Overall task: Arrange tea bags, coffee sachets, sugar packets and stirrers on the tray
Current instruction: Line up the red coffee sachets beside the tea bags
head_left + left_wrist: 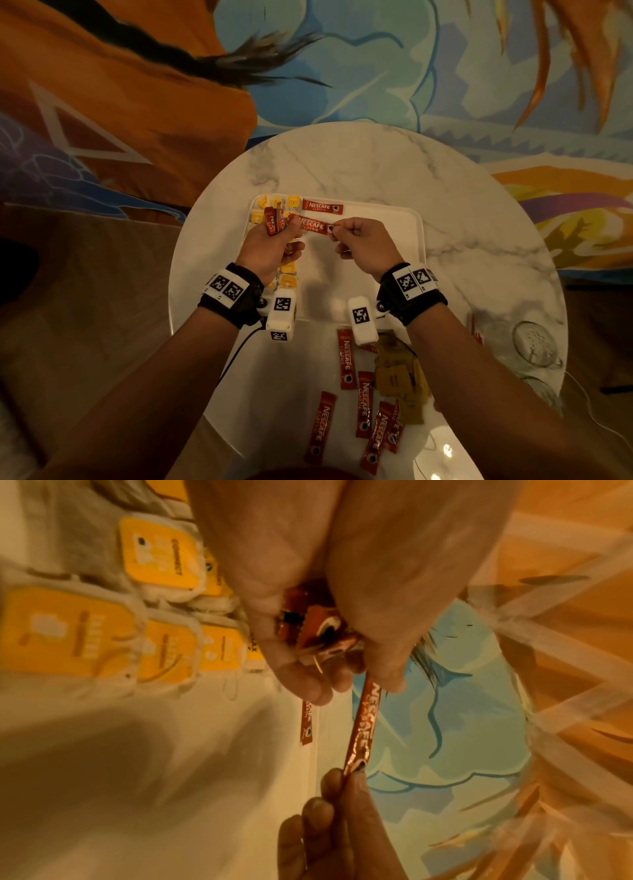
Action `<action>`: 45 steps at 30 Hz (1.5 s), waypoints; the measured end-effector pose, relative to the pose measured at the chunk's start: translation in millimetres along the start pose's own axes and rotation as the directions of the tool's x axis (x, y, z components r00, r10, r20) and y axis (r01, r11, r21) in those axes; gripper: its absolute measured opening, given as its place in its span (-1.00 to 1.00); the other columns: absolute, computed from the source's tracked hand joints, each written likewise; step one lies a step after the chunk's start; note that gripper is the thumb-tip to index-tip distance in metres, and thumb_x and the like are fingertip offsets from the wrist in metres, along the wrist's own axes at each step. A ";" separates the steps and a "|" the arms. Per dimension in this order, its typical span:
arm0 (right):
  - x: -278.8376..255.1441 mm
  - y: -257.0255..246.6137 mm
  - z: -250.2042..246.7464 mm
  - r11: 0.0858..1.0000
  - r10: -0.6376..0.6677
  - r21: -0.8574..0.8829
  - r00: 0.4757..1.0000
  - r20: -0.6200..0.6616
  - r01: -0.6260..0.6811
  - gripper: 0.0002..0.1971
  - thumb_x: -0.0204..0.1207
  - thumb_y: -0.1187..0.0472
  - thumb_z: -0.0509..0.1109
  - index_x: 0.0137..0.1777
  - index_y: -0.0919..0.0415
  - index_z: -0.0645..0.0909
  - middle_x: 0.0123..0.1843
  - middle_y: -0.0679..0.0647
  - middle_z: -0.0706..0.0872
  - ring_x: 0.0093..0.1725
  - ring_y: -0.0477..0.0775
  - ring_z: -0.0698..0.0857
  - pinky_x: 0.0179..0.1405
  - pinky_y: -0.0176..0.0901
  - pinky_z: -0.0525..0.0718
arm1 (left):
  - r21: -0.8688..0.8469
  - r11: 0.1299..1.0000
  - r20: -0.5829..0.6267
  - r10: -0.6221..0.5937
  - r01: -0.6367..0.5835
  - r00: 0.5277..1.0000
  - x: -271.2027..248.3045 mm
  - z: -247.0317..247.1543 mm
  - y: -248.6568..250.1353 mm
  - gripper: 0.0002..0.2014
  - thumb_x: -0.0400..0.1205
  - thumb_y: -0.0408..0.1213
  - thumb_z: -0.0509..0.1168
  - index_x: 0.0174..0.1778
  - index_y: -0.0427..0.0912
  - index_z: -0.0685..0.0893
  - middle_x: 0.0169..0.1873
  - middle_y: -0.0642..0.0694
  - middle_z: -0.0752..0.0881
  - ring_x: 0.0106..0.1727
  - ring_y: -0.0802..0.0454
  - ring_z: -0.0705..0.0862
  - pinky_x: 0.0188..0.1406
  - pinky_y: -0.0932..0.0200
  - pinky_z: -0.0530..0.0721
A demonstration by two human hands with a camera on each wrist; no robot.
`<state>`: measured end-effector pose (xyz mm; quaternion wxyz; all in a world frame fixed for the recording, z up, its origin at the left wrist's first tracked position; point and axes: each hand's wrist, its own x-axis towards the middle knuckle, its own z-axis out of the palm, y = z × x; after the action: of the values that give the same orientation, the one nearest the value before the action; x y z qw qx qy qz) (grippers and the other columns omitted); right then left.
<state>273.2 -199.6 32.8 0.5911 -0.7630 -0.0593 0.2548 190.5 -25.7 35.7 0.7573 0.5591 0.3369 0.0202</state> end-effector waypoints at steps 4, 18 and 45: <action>26.7 -1.6 -10.9 0.999 0.008 -0.052 0.997 -0.076 -0.012 -0.85 0.69 0.28 0.37 0.10 0.33 0.73 -0.15 0.11 0.81 -0.42 -0.07 0.66 -0.23 -0.07 0.77 | -0.073 0.996 0.010 -0.042 0.042 0.999 2.6 -5.9 0.3 -0.78 0.70 -0.14 0.39 0.12 -0.23 0.71 -0.12 -0.13 0.76 -0.21 -0.04 0.76 -0.06 0.02 0.78; 93.8 26.7 -5.6 0.936 0.133 -0.313 0.985 -0.111 -0.162 -0.83 0.61 0.15 0.44 -0.20 0.13 0.75 -0.34 0.13 0.77 -0.42 0.08 0.67 -0.29 -0.07 0.66 | -0.383 0.875 0.242 -0.215 0.297 0.946 4.1 -24.0 0.2 -0.66 0.62 -0.54 0.08 0.19 -0.27 0.67 0.02 -0.25 0.80 -0.04 -0.25 0.84 -0.10 -0.06 0.84; 16.4 -11.7 25.8 0.992 -0.074 -0.080 0.975 0.208 0.093 -0.76 0.71 -0.01 0.34 -0.03 0.08 0.78 -0.12 0.01 0.80 -0.33 -0.05 0.68 -0.37 -0.21 0.65 | 0.038 0.997 0.121 -0.073 0.069 0.990 0.8 -11.7 -16.2 -0.75 0.65 -0.28 0.45 0.21 -0.28 0.75 -0.02 -0.30 0.83 -0.10 -0.15 0.83 -0.34 0.17 0.71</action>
<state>278.0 -167.2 34.1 0.5573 -0.7554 -0.1630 0.3039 179.3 -21.7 19.6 0.7671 0.5598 0.3098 -0.0467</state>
